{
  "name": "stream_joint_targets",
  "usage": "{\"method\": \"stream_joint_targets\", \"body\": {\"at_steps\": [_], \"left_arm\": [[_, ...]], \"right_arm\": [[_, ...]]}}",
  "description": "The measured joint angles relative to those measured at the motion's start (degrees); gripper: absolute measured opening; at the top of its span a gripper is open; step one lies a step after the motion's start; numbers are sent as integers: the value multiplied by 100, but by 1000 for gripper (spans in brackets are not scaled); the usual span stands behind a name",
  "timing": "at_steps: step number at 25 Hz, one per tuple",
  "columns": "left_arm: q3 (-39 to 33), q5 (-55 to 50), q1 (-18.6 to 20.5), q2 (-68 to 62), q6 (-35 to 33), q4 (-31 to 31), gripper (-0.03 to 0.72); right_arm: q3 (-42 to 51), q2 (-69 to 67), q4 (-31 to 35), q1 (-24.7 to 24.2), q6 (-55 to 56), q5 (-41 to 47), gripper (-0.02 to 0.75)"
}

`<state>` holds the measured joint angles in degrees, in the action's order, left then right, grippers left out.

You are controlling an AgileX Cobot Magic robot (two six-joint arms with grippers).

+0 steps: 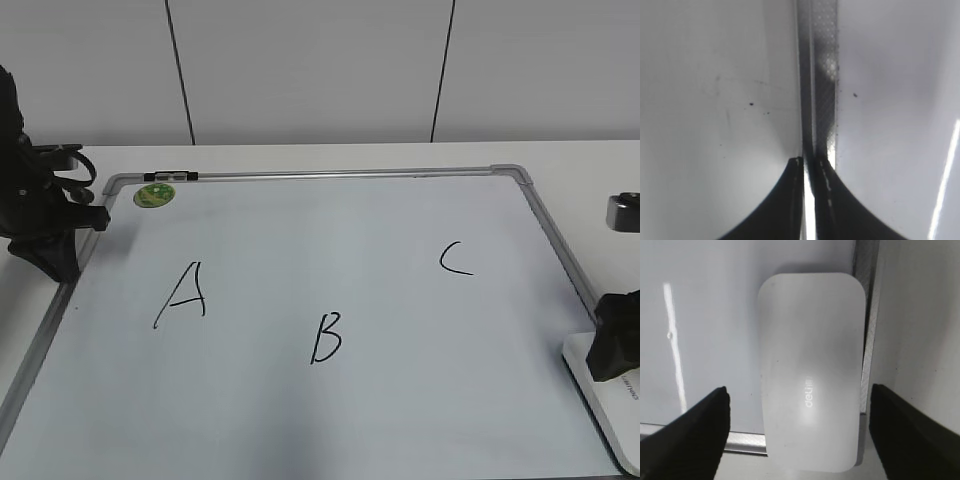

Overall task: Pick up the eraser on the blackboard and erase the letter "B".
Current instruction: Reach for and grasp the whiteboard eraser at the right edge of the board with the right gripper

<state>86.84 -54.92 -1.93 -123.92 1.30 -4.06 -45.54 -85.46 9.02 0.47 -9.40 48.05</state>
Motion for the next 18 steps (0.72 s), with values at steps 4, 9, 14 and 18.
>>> {"method": "stream_joint_targets", "body": {"at_steps": [4, 9, 14, 18], "left_arm": [[0, 0, 0, 0, 0, 0, 27], [0, 0, 0, 0, 0, 0, 27], [0, 0, 0, 0, 0, 0, 27], [0, -2, 0, 0, 0, 0, 27]], "right_arm": [[-59, -239, -141, 0, 230, 0, 648], [-72, -528, -236, 150, 340, -18, 650], [-72, -813, -575, 218, 647, -88, 650], [-72, -1056, -597, 218, 696, -173, 650]]}}
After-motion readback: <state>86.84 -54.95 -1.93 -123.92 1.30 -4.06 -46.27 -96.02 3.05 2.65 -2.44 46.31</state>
